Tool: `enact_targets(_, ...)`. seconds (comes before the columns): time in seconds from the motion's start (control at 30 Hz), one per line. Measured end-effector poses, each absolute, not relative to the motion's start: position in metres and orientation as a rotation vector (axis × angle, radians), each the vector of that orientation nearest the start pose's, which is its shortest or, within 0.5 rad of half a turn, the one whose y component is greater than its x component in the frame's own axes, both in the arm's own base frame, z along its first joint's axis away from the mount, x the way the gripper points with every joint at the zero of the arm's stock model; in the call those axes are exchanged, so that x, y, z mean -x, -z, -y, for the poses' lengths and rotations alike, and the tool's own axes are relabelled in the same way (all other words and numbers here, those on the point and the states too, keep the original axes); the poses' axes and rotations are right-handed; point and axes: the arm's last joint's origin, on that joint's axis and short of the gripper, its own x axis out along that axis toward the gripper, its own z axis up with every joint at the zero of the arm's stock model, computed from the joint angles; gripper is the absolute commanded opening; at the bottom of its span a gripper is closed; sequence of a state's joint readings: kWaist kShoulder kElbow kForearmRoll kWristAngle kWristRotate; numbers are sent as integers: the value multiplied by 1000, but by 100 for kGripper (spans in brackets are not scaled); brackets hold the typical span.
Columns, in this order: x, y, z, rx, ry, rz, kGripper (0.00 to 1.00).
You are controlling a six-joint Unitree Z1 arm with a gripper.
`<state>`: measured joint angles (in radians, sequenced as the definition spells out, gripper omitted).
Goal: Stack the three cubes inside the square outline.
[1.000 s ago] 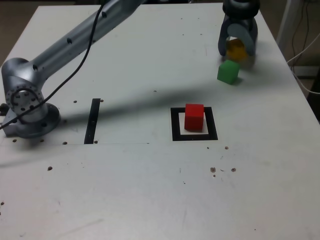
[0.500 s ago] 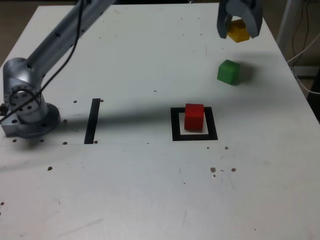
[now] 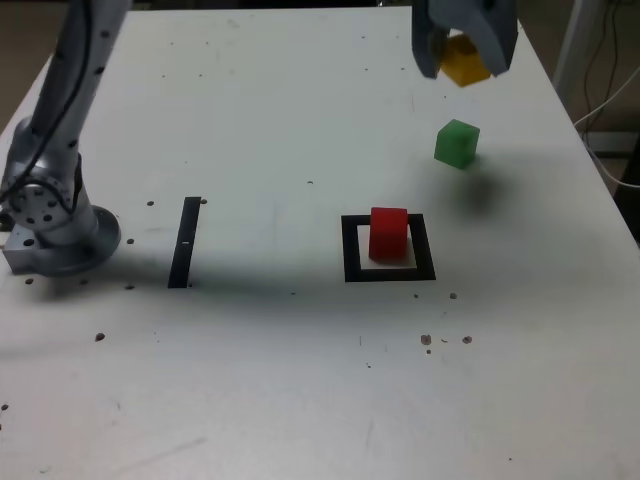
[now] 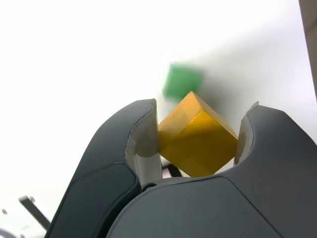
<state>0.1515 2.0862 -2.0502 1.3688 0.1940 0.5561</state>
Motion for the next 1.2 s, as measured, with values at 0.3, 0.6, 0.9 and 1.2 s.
enact_targets(0.3,-347,-347,-22,-478,182,-1400,39)
enact_targets(0.6,-281,-322,-4,-502,264,-1492,39)
enact_targets(0.9,-297,-303,18,-521,290,-1473,39)
enact_targets(1.2,-320,-287,28,-517,304,-1485,39)
